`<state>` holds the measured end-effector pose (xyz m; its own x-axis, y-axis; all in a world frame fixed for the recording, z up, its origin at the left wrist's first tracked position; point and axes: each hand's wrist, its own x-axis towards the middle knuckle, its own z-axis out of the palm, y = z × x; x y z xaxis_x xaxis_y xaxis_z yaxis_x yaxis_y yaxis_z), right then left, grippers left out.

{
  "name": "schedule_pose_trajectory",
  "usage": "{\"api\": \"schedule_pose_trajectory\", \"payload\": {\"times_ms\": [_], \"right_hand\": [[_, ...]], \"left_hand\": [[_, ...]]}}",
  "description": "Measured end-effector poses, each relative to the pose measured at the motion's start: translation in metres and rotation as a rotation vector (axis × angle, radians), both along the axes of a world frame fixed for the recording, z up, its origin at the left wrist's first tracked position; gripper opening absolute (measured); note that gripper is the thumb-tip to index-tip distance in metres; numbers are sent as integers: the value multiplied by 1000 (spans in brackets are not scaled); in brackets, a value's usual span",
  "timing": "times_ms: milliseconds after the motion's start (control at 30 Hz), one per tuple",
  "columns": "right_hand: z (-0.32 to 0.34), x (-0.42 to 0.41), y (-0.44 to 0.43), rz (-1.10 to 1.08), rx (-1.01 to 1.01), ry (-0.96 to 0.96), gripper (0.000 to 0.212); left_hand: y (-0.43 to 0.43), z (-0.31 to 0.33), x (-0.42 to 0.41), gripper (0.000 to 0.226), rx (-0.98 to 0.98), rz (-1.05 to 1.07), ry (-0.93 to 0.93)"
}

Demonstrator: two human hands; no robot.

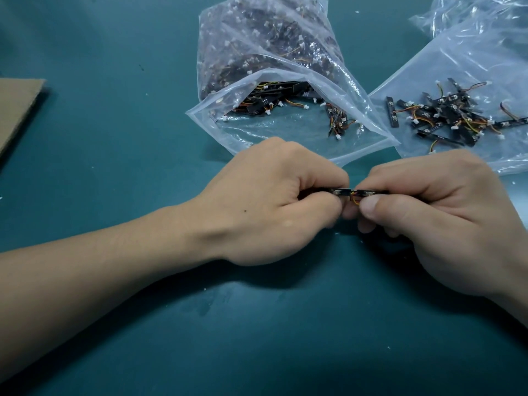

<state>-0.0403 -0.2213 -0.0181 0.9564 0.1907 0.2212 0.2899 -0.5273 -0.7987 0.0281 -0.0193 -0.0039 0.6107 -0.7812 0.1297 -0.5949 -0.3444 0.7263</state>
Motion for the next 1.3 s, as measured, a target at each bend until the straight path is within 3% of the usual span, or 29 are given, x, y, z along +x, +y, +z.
{"api": "schedule_pose_trajectory", "payload": {"times_ms": [1300], "right_hand": [[2, 0, 4, 10, -116, -1, 34]], "left_hand": [[-1, -2, 0, 27, -4, 14, -93]]}}
